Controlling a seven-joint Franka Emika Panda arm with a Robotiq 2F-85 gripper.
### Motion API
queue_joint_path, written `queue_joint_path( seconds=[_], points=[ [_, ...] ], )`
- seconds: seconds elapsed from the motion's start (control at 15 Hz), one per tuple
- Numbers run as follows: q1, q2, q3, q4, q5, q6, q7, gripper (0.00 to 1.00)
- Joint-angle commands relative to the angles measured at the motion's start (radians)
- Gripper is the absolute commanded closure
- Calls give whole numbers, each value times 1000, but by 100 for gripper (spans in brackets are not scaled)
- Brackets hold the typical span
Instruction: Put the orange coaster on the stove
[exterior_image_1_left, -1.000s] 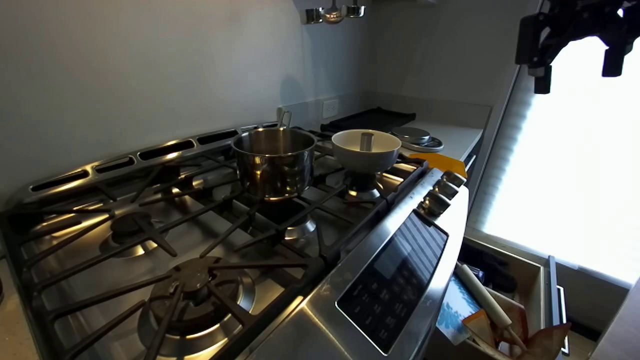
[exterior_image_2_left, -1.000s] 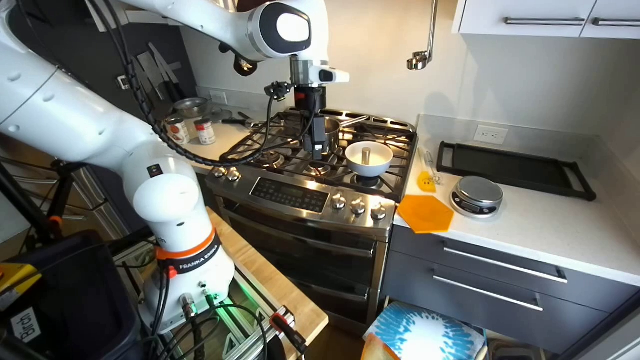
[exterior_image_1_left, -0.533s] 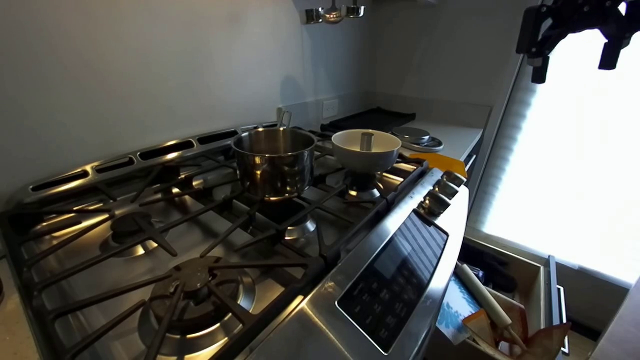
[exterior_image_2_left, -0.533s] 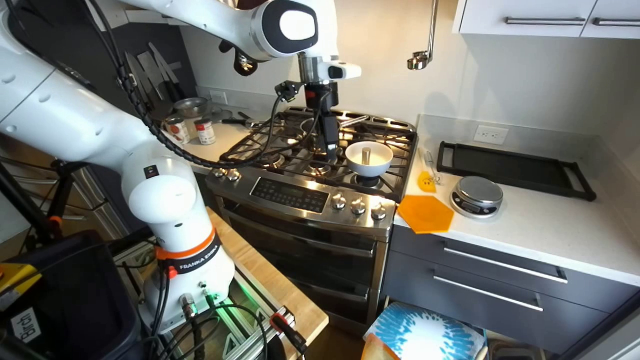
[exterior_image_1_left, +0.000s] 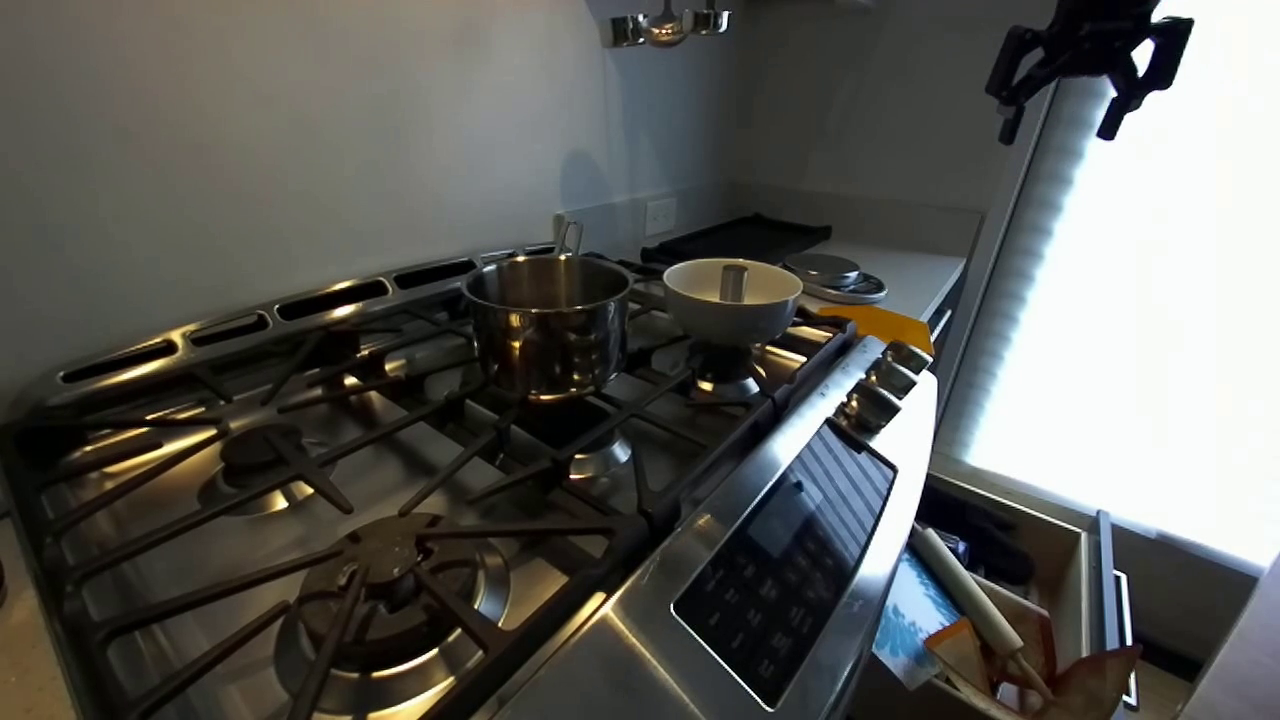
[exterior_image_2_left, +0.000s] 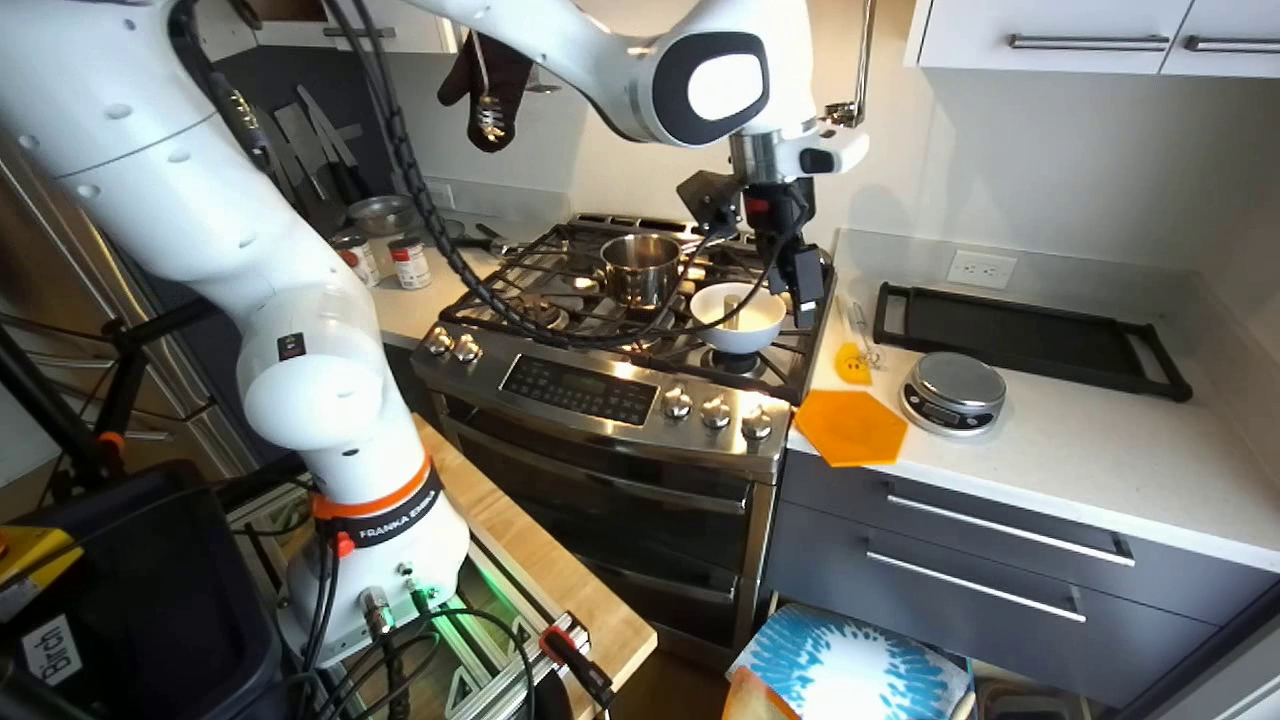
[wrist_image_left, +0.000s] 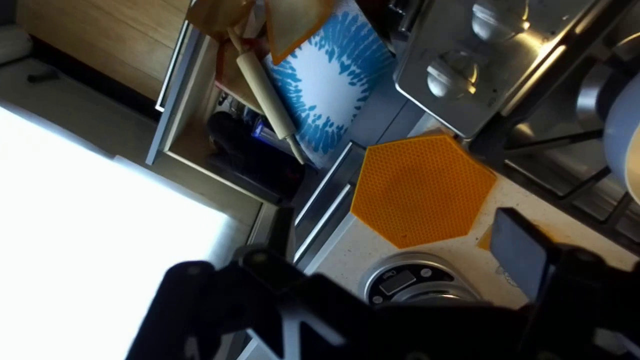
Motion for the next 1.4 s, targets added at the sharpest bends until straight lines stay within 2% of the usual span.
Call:
queue_joint_path(
  seconds=[0.0, 0.2, 0.47, 0.53, 0.87, 1.0, 1.33],
  points=[
    [17, 51, -16, 39, 43, -3, -19, 0],
    [36, 142, -26, 104, 88, -3, -35, 0],
    [42, 165, -27, 115, 100, -22, -67, 0],
    [50, 205, -34, 131, 141, -66, -174, 0],
    [17, 345, -83, 172, 174, -149, -459, 0],
    [6, 431, -103, 248, 120, -237, -433, 0],
    [8, 611, -113, 438, 169, -119, -228, 0]
  ],
)
